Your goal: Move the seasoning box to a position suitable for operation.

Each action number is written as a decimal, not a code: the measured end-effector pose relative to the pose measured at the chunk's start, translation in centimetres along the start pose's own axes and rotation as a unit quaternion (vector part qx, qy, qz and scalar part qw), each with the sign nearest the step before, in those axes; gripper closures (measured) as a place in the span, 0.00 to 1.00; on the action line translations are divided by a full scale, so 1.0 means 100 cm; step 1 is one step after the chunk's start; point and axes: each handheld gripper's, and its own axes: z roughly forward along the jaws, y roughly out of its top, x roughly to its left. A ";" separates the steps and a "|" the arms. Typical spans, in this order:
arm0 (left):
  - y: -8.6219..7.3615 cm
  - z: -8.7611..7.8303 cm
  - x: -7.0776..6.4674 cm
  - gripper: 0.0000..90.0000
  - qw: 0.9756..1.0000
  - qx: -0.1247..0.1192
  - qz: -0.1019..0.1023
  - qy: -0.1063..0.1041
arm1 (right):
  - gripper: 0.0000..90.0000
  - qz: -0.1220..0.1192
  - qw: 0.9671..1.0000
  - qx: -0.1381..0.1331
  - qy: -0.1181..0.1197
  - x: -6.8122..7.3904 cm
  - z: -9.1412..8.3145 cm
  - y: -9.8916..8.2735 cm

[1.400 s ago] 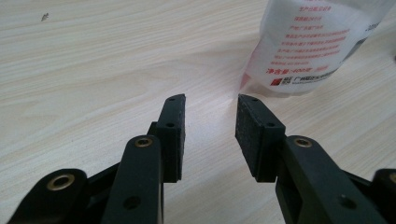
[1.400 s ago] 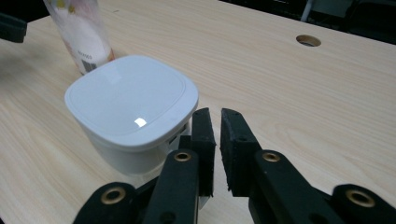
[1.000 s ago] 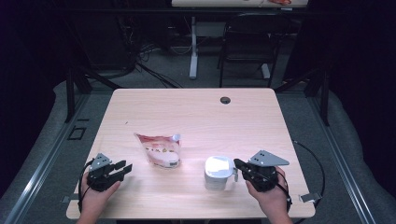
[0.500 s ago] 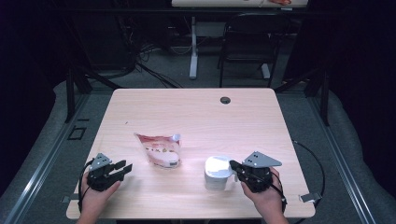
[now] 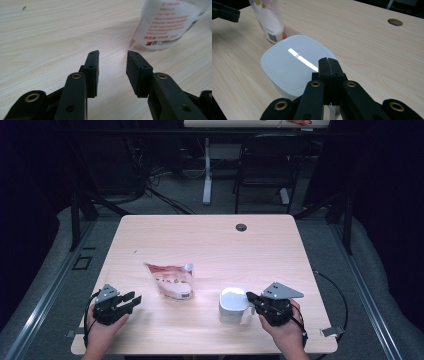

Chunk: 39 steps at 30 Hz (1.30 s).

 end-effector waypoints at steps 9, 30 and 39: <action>0.000 0.000 0.000 0.70 1.000 0.000 0.000 0.000 | 1.00 0.010 1.000 -0.006 0.004 -0.002 0.000 -0.002; 0.000 0.000 0.000 0.70 1.000 0.000 0.000 -0.001 | 1.00 0.024 1.000 -0.013 0.006 -0.004 -0.002 -0.006; 0.000 0.000 0.000 0.70 1.000 -0.002 -0.001 -0.001 | 1.00 0.028 1.000 -0.014 0.005 -0.006 -0.003 -0.008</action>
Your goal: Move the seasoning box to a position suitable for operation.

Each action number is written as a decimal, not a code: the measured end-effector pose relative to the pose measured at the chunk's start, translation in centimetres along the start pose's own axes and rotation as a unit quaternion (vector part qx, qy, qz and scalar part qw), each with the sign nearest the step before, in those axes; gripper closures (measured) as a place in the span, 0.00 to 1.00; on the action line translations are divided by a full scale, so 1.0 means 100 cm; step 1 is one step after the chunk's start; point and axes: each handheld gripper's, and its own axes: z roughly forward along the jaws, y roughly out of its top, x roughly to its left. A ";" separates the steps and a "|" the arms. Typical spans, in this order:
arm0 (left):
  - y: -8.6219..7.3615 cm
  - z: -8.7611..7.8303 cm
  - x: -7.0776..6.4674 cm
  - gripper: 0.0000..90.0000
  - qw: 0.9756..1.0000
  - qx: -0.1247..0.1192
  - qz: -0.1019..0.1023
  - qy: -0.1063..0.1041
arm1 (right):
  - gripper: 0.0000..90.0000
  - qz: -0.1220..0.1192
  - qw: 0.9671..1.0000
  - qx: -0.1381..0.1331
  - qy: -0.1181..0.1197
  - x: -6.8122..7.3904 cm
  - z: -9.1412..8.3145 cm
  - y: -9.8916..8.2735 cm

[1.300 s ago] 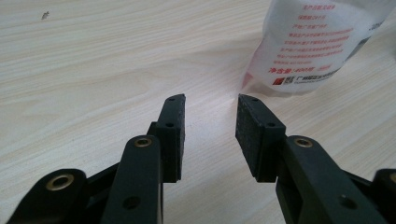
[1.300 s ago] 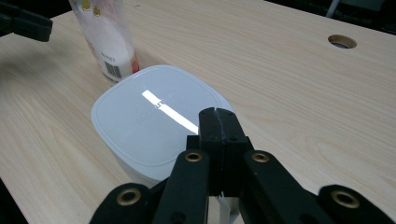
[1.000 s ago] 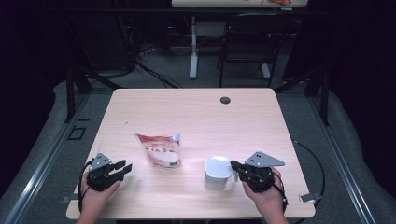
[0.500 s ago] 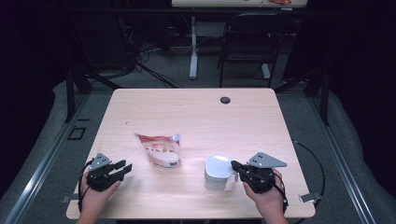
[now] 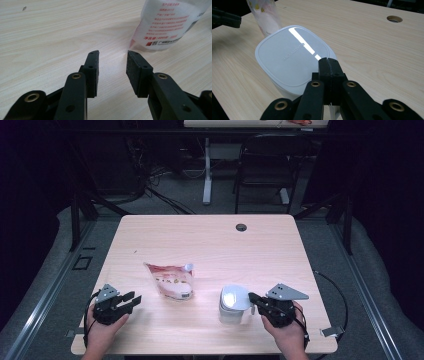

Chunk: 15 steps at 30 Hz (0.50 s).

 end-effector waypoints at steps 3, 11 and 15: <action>0.000 0.000 0.000 0.70 1.000 0.000 0.000 0.001 | 1.00 0.005 1.000 -0.003 0.001 -0.001 0.000 -0.001; 0.000 0.000 0.000 0.70 1.000 0.000 0.000 0.000 | 1.00 0.011 1.000 0.002 0.003 -0.003 0.000 -0.002; 0.000 0.000 0.000 0.70 1.000 0.000 0.000 0.000 | 1.00 0.015 1.000 0.004 0.001 -0.004 0.001 -0.004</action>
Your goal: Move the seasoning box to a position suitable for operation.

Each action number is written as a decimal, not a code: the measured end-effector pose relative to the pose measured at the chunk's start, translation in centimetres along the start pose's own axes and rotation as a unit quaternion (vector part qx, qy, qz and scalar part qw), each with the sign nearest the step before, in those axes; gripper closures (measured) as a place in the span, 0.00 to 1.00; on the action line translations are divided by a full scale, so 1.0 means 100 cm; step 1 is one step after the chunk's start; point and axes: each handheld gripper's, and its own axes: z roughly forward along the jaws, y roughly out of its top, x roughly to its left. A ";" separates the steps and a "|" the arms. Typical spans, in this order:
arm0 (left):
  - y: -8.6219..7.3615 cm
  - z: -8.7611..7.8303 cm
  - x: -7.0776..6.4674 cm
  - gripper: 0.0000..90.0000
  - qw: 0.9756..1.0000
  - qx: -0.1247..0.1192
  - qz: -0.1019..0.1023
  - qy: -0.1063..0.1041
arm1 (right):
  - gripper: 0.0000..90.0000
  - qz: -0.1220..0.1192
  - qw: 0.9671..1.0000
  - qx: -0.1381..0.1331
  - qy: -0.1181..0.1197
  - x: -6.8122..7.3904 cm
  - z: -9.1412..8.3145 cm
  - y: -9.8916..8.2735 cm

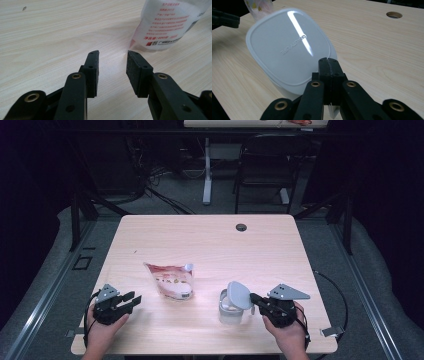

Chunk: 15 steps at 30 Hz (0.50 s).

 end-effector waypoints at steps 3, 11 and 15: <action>0.000 0.000 0.000 0.70 1.000 0.000 0.000 0.000 | 1.00 -0.001 1.000 0.007 -0.003 -0.001 0.000 -0.002; 0.000 0.000 0.000 0.70 1.000 0.000 0.001 0.000 | 1.00 0.001 1.000 0.008 -0.004 -0.001 0.001 -0.003; 0.000 0.000 0.000 0.70 1.000 0.000 0.001 0.000 | 1.00 0.003 1.000 0.008 -0.004 -0.001 0.002 -0.003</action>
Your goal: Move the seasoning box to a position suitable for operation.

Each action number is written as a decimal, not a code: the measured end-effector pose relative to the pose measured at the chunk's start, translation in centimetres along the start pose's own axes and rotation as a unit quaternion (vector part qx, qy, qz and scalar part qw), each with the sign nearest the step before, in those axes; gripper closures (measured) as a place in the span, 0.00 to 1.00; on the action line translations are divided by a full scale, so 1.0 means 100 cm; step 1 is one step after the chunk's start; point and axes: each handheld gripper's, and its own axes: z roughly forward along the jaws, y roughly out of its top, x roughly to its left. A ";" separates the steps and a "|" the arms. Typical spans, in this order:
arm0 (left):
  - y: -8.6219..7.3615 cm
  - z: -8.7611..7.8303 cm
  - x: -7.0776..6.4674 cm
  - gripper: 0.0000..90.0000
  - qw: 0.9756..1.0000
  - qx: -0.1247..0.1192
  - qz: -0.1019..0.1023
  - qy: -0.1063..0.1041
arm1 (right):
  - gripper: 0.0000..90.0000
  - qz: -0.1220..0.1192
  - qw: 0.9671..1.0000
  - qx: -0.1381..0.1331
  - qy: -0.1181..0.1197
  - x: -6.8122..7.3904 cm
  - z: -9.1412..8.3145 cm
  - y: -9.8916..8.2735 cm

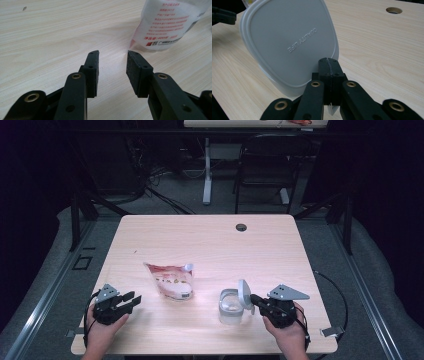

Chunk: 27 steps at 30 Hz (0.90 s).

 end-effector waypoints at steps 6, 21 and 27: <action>0.000 0.000 0.000 0.70 1.000 0.000 -0.001 0.000 | 1.00 0.002 1.000 0.001 0.002 0.000 0.000 0.000; 0.000 0.000 0.000 0.70 1.000 0.001 0.000 0.001 | 1.00 0.008 1.000 0.006 0.004 -0.002 0.001 -0.002; 0.000 0.000 0.000 0.70 1.000 -0.001 0.000 0.000 | 1.00 0.015 1.000 0.006 0.008 -0.004 0.002 -0.003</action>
